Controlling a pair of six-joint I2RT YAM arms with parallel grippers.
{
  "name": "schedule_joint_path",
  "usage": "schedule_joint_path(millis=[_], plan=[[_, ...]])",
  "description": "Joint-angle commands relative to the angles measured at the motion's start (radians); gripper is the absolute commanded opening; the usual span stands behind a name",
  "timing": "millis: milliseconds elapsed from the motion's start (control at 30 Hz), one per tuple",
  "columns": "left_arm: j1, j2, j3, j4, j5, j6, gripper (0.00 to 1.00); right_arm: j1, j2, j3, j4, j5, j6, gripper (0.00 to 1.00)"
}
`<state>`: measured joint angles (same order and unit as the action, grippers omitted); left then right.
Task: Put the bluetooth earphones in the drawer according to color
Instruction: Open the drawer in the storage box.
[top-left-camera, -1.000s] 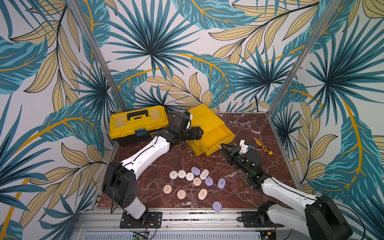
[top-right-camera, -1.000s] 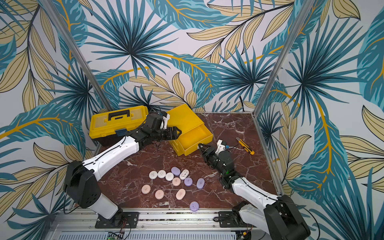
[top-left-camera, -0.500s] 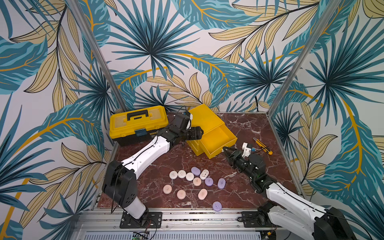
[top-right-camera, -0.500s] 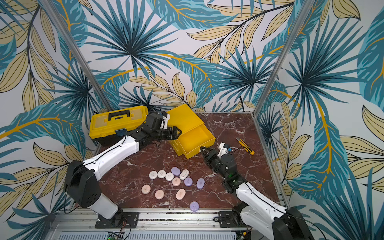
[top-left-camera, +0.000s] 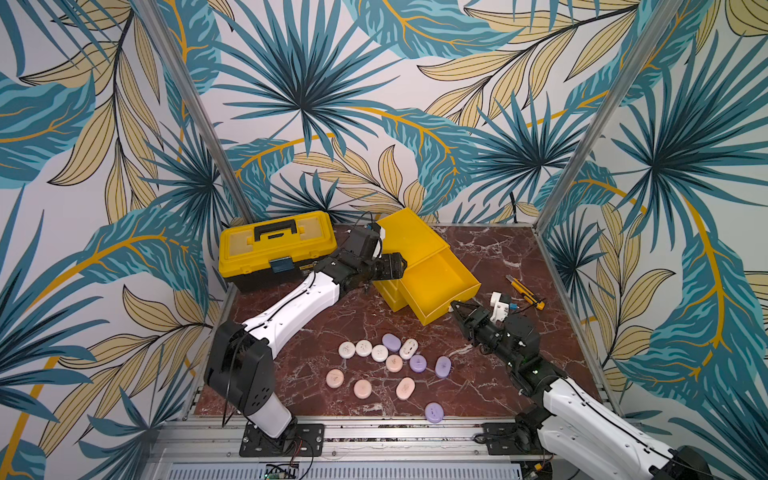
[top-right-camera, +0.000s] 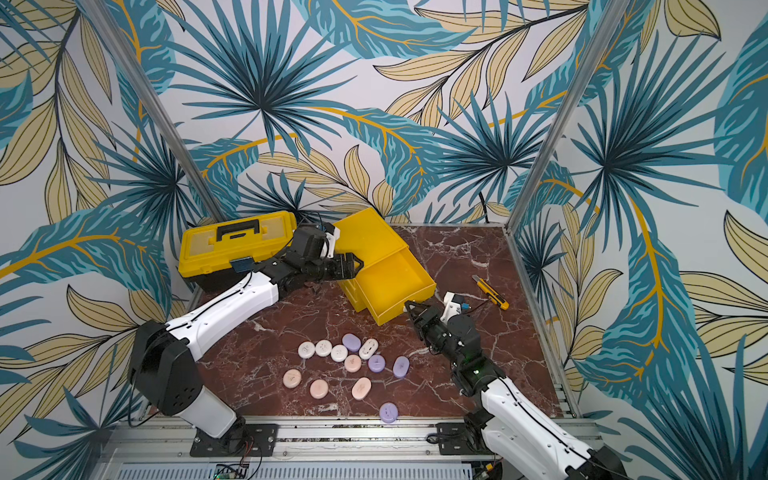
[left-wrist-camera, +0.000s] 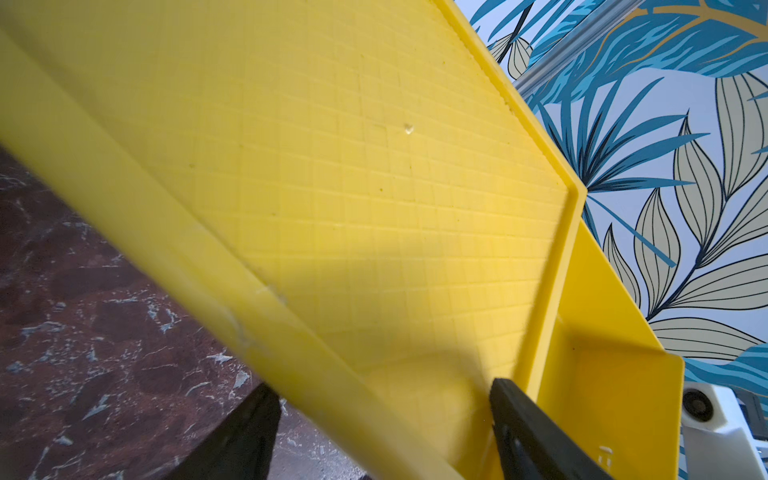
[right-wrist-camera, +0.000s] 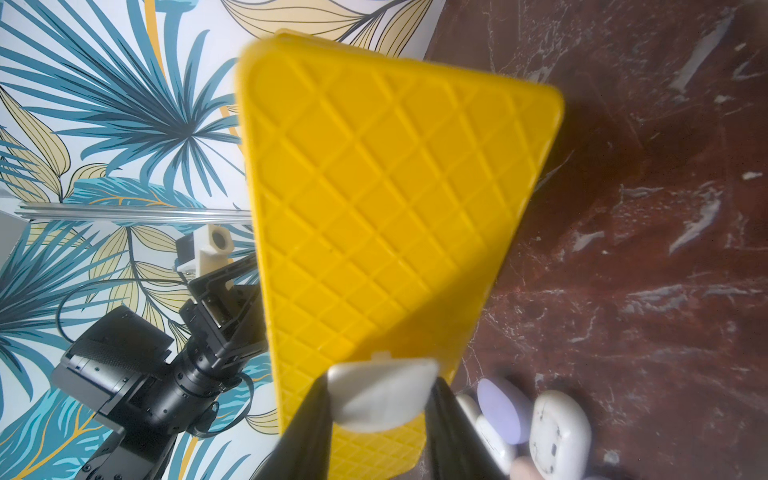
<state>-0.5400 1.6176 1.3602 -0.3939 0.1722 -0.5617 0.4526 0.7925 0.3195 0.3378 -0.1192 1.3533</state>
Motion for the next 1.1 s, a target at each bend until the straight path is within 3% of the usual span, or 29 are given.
schedule_joint_path(millis=[0,733,933,1067], plan=[[0.003,0.047,-0.003,-0.065,-0.021,0.014,0.83,0.006,-0.010,-0.037,-0.119,0.017,-0.039,0.33],[0.003,0.036,-0.006,-0.081,-0.019,0.022,0.83,-0.004,-0.078,-0.004,-0.230,0.084,-0.089,0.34],[0.003,0.041,-0.005,-0.079,-0.014,0.022,0.83,-0.020,-0.039,0.003,-0.210,0.070,-0.089,0.34],[0.002,0.040,-0.004,-0.083,-0.015,0.024,0.83,-0.022,-0.015,0.004,-0.192,0.063,-0.088,0.41]])
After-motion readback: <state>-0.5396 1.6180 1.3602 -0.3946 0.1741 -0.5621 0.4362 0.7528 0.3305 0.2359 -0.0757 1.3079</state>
